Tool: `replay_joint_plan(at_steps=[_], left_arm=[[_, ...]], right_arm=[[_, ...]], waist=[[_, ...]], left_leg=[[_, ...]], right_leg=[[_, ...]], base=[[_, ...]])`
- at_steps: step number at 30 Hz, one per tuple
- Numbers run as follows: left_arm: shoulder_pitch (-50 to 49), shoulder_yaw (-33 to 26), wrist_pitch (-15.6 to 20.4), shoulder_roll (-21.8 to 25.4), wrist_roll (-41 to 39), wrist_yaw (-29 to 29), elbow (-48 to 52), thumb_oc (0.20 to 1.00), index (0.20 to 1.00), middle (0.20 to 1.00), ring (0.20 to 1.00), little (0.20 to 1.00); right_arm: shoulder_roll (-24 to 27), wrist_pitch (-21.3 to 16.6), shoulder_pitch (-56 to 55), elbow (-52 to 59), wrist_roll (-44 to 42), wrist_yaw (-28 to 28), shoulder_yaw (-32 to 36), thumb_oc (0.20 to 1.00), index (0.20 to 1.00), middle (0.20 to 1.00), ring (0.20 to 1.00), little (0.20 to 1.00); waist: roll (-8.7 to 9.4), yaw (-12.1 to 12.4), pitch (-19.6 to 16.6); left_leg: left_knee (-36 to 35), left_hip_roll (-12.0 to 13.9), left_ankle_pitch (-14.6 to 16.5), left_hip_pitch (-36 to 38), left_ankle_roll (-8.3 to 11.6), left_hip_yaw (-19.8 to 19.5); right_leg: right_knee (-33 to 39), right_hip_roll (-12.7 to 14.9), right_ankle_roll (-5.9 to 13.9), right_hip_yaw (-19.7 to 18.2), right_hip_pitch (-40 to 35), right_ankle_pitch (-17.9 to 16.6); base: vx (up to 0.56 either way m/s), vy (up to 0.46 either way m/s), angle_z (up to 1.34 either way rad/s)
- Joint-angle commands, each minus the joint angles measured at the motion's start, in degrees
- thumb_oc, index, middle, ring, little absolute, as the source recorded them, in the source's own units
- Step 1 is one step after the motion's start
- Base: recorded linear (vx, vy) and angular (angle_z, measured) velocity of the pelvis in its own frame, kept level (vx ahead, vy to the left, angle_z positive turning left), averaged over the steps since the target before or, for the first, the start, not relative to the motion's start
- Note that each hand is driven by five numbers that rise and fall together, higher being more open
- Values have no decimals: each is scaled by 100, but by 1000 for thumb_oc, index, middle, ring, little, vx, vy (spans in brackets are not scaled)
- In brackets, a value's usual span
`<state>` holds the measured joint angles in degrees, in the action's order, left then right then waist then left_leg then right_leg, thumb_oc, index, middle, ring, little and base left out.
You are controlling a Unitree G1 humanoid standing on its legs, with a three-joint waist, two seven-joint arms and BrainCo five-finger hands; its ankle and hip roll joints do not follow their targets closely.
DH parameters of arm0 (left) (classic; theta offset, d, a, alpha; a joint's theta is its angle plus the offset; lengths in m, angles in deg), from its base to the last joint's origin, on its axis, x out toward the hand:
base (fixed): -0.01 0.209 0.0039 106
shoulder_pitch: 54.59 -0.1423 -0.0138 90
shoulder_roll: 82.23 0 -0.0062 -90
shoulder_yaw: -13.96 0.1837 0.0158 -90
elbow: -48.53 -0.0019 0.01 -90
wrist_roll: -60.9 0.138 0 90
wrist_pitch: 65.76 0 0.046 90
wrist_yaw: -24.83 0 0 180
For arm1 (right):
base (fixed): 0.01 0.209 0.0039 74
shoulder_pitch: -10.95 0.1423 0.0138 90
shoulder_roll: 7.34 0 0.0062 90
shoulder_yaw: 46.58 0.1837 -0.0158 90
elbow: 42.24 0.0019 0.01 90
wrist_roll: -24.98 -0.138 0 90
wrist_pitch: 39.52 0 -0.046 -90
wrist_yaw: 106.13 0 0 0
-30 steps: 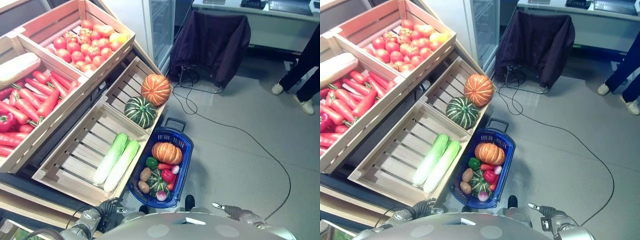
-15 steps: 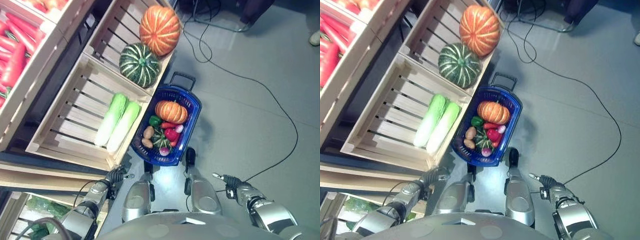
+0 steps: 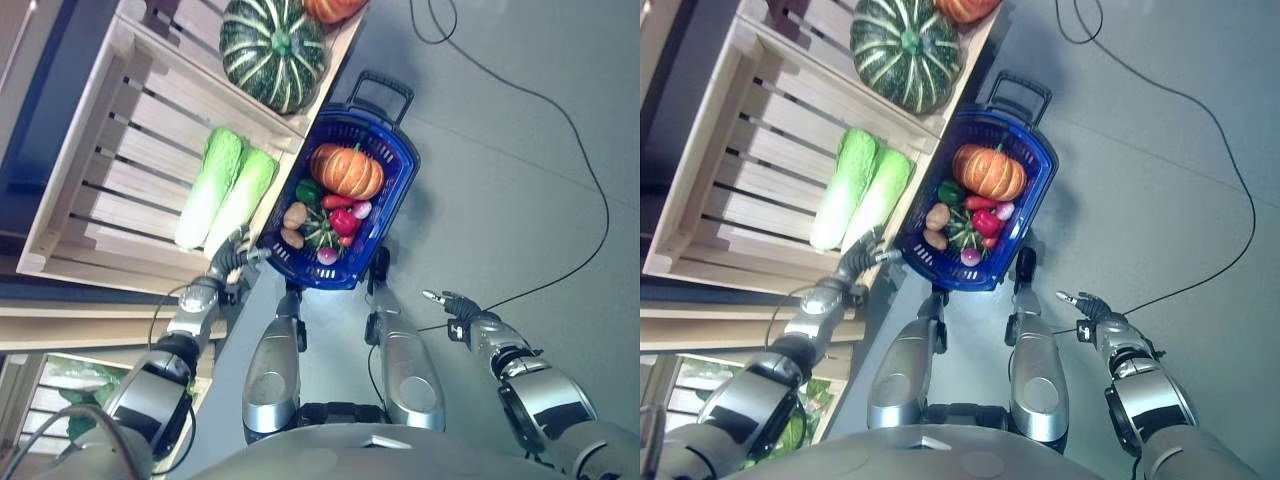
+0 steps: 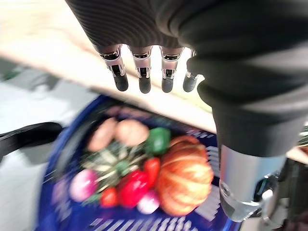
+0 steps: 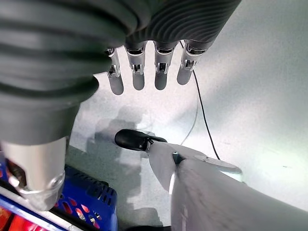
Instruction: Pick up fruits and vegetables into the basket
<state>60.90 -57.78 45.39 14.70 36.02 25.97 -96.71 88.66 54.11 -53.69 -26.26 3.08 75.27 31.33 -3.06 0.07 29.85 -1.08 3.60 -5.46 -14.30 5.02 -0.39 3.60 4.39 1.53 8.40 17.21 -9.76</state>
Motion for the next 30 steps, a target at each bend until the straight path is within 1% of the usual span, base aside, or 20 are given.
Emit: replay_joint_plan(at_steps=[1,2,3,4,5,8,9,10,11,13,15,16,18,22,25,26,28,29,30], left_arm=[[56,-31,527,225,-3,-745,286,1000,1000,1000,1000,1000],[186,-123,667,328,169,-1291,455,1000,1000,1000,1000,1000],[232,-151,690,362,249,-1449,485,1000,1000,1000,1000,1000],[361,-241,737,463,463,-1893,585,1000,1000,1000,1000,1000],[386,-260,724,475,492,-1958,597,1000,1000,1000,1000,1000],[582,-438,738,616,875,-2648,622,1000,1000,1000,1000,1000],[705,-529,689,682,1311,-3153,590,1000,1000,1000,1000,1000],[728,-548,657,694,1429,-3253,584,1000,1000,1000,1000,1000],[862,-583,532,785,1816,-3692,531,1000,1000,1000,1000,1000],[992,-613,269,866,2273,-4209,428,1000,1000,1000,1000,1000],[1121,-610,4,938,2669,-4578,298,1000,1000,1000,1000,1000],[1257,-565,-183,1001,2894,-4772,140,1000,1000,1000,1000,1000],[1466,-479,-491,1109,3148,-4952,-155,1000,1000,1000,1000,1000],[1713,-358,-809,1218,3142,-5041,-661,1000,1000,1000,1000,1000],[1861,-301,-1105,1230,3065,-4914,-978,1000,1000,1000,1000,1000],[1908,-301,-1263,1227,3057,-4815,-1111,1000,1000,1000,1000,1000],[2000,-262,-1381,1231,2996,-4752,-1326,1000,1000,1000,1000,1000],[2040,-251,-1545,1228,2995,-4638,-1452,1000,1000,1000,1000,1000],[2097,-213,-1635,1239,2918,-4550,-1547,1000,1000,1000,1000,1000]], right_arm=[[233,7,-155,-69,-160,-104,-144,1000,1000,1000,1000,1000],[245,19,-123,-45,-162,-126,-149,1000,1000,1000,1000,1000],[254,17,-117,-45,-167,-120,-146,1000,1000,1000,1000,1000],[264,6,-114,-30,-202,-123,-151,1000,1000,1000,1000,1000],[266,9,-107,-27,-205,-120,-149,1000,1000,1000,1000,1000],[232,-40,-113,1,-254,-129,-177,1000,1000,1000,1000,1000],[201,-62,-85,18,-283,-143,-196,1000,1000,1000,1000,1000],[197,-60,-83,30,-288,-148,-207,1000,1000,1000,1000,1000],[192,-40,-57,54,-305,-151,-241,1000,1000,1000,1000,1000],[197,-5,-14,65,-351,-140,-281,1000,1000,1000,1000,1000],[199,-5,17,54,-349,-107,-314,1000,1000,1000,1000,1000],[192,-1,54,44,-370,-94,-358,1000,1000,1000,1000,1000],[178,0,99,29,-419,-95,-426,1000,1000,1000,1000,1000],[206,-29,155,9,-456,-63,-507,1000,1000,1000,1000,1000],[212,-15,226,23,-469,-45,-570,1000,1000,1000,1000,1000],[218,-4,246,24,-469,-36,-579,1000,1000,1000,1000,1000],[223,4,302,-1,-477,-23,-615,1000,1000,1000,1000,1000],[234,-10,312,-20,-467,3,-629,1000,1000,1000,1000,1000],[240,-1,358,-31,-464,13,-644,1000,1000,1000,1000,1000]], waist=[[74,9,-13],[93,10,-6],[99,8,-6],[127,8,-6],[133,8,-6],[196,-7,-6],[235,-22,-6],[244,-25,-6],[284,-43,-6],[331,-57,-6],[372,-76,-6],[403,-96,-6],[440,-136,-6],[465,-218,-6],[491,-263,-6],[500,-278,-6],[511,-301,-6],[519,-311,-6],[522,-327,-6]], left_leg=[[849,-448,332,-896,-247,-61],[1049,-471,370,-1125,-261,-44],[1093,-475,378,-1178,-263,-41],[1235,-490,398,-1348,-274,-38],[1254,-491,402,-1373,-277,-35],[1371,-483,438,-1520,-287,-29],[1429,-487,459,-1603,-290,-26],[1441,-486,463,-1619,-289,-25],[1495,-474,473,-1691,-282,-18],[1542,-461,482,-1746,-274,-11],[1590,-443,494,-1807,-261,-3],[1612,-429,494,-1848,-253,8],[1650,-410,491,-1899,-239,18],[1762,-412,494,-2022,-224,6],[1795,-405,492,-2100,-209,22],[1804,-402,489,-2116,-208,22],[1842,-396,486,-2172,-200,28],[1872,-395,522,-2179,-198,33],[1858,-389,482,-2215,-191,39]], right_leg=[[-1363,88,262,-248,596,881],[-1543,97,265,-269,827,909],[-1586,96,263,-277,881,918],[-1711,100,261,-306,1047,932],[-1735,98,261,-311,1076,937],[-1847,71,248,-370,1237,965],[-1900,35,231,-403,1331,980],[-1911,29,228,-406,1348,985],[-1960,7,214,-425,1426,990],[-1997,-23,192,-443,1474,1003],[-2042,-52,179,-467,1529,1024],[-2080,-81,164,-484,1574,1038],[-2139,-129,138,-510,1627,1063],[-2241,-185,103,-557,1748,1094],[-2265,-213,93,-570,1826,1101],[-2274,-221,88,-573,1840,1106],[-2311,-233,82,-581,1893,1112],[-2339,-241,79,-588,1900,1151],[-2325,-245,80,-587,1935,1118]], base=[[-60,21,-1],[-60,19,-1],[-64,8,-1],[-31,-6,0],[0,0,0],[-10,-7,1],[0,0,0],[-36,-20,1],[0,0,0],[0,0,0],[0,0,0],[0,0,0],[5,-9,2],[0,0,0],[0,0,0],[0,0,0],[0,0,0],[0,0,0],[0,0,0]])
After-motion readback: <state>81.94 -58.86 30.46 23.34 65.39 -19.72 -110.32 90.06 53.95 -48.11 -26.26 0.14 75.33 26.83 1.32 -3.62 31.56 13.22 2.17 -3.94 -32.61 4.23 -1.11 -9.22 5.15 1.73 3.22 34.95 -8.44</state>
